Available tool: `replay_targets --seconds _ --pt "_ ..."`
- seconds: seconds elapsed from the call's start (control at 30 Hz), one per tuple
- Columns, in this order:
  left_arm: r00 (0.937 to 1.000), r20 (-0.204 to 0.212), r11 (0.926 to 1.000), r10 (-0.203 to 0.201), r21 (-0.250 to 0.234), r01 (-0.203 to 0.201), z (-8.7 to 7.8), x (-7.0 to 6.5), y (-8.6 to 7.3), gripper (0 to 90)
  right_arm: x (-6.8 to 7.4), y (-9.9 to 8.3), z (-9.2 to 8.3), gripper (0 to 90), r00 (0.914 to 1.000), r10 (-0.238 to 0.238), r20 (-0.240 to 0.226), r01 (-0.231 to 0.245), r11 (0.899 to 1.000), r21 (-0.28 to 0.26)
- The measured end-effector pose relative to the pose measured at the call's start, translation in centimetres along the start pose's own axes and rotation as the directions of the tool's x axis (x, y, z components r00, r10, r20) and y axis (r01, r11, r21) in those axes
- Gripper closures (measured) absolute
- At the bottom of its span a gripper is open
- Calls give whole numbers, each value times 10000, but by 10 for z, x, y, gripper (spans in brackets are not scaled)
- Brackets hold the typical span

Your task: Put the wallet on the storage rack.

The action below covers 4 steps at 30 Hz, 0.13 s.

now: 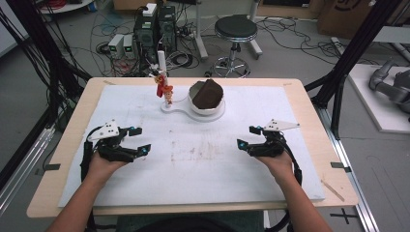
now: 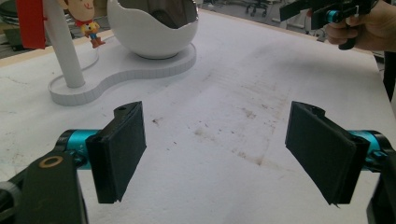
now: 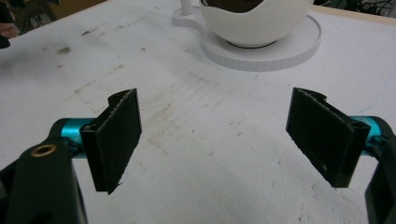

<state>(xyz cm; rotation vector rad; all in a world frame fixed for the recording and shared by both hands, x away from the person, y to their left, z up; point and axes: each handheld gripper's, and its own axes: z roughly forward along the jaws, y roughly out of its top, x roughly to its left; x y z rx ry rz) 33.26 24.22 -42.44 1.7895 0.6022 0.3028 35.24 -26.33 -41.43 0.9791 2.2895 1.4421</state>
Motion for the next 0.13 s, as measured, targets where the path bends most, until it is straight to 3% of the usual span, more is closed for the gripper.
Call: replay_targets --seconds 0.13 --pt "10000 -13 10000 3 -24 -4 -1 0 0 202 0 0 -1 183 10000 48 -5 -48 9999 -88"
